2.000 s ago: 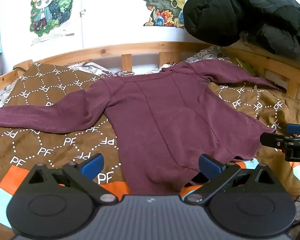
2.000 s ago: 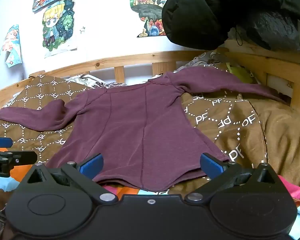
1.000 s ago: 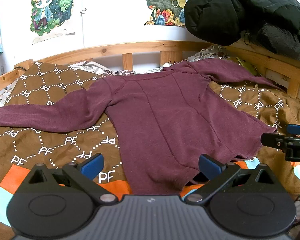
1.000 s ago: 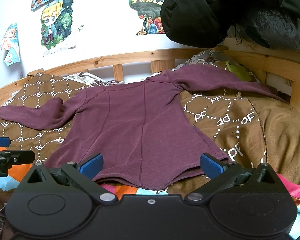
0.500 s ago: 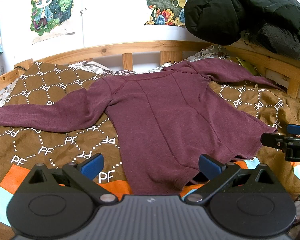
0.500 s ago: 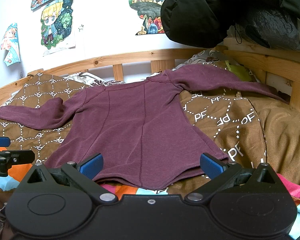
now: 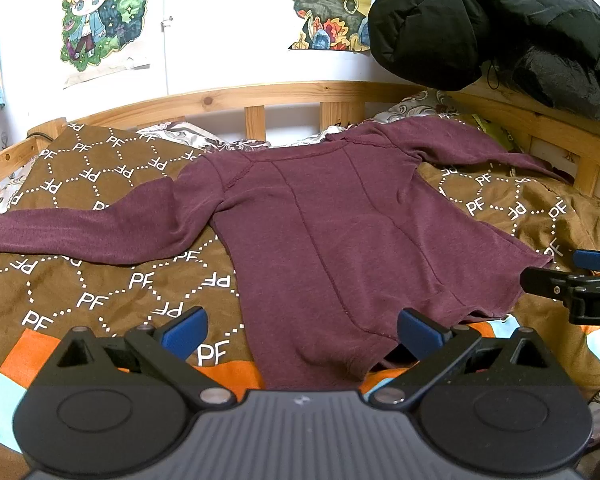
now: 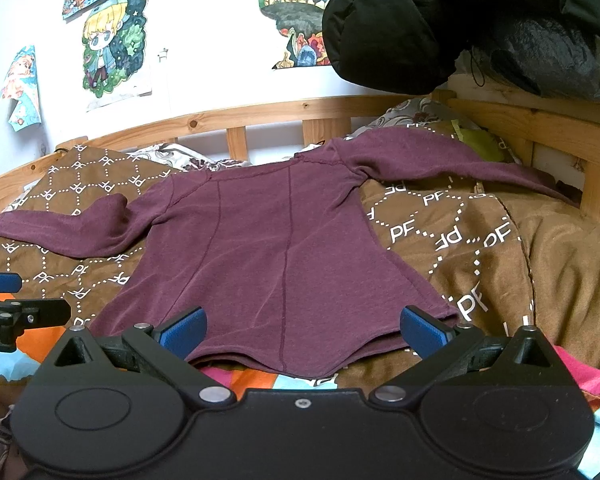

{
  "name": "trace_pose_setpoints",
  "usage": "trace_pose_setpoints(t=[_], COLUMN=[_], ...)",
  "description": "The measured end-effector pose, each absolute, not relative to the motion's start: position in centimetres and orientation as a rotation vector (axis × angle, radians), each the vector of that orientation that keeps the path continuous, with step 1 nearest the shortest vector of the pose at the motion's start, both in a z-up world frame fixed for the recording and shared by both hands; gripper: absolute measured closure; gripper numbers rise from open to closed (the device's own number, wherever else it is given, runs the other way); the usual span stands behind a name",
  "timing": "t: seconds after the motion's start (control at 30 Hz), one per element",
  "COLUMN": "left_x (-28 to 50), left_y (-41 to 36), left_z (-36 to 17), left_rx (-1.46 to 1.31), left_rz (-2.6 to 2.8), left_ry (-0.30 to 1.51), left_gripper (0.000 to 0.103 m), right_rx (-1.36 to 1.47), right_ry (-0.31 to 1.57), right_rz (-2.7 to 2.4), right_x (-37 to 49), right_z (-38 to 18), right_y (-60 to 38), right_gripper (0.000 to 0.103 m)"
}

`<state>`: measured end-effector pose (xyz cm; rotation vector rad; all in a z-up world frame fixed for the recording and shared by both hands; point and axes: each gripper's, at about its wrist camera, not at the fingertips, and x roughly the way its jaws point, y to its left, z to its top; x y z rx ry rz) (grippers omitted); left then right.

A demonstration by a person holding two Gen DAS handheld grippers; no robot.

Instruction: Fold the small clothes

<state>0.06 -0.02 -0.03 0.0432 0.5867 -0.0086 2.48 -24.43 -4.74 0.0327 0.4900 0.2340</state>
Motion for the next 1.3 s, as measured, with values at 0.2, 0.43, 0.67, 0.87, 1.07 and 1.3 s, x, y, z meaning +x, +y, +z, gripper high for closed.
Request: trace_pose_setpoints(t=[0.2,0.43,0.67,0.87,1.07,1.3], left_x=[0.1,-0.1,0.1,0.2,0.6,1.8], left_y=[0.0,0.0,0.0,0.0,0.0,0.7], left_z=[0.0,0.1,-0.1,-0.2,-0.4,-1.3], left_rx=[0.043,0.042,0.045,0.046,0.044,0.022], left_rz=[-0.008,-0.009,-0.011,-0.009,-0.002,0.059], left_ry=[0.587,0.591,0.594,0.605,0.622,0.705], left_gripper=[0.001,0.001,0.001,0.001,0.001,0.001], right_rx=[0.032,0.034,0.034,0.037,0.044,0.038], right_ry=[0.49,0.494,0.495,0.491,0.502,0.556], right_rz=[0.234,0.229,0.229,0.21,0.181,0.129], right_x=[2.5,2.5,2.5,2.5,2.7,3.3], right_z=[-4.8,-4.7,-4.7,-4.5,-4.7,-5.1], right_y=[-24.4,-24.4,-24.4,-24.7,-24.8,-24.8], right_gripper=[0.0,0.0,0.0,0.0,0.0,0.0])
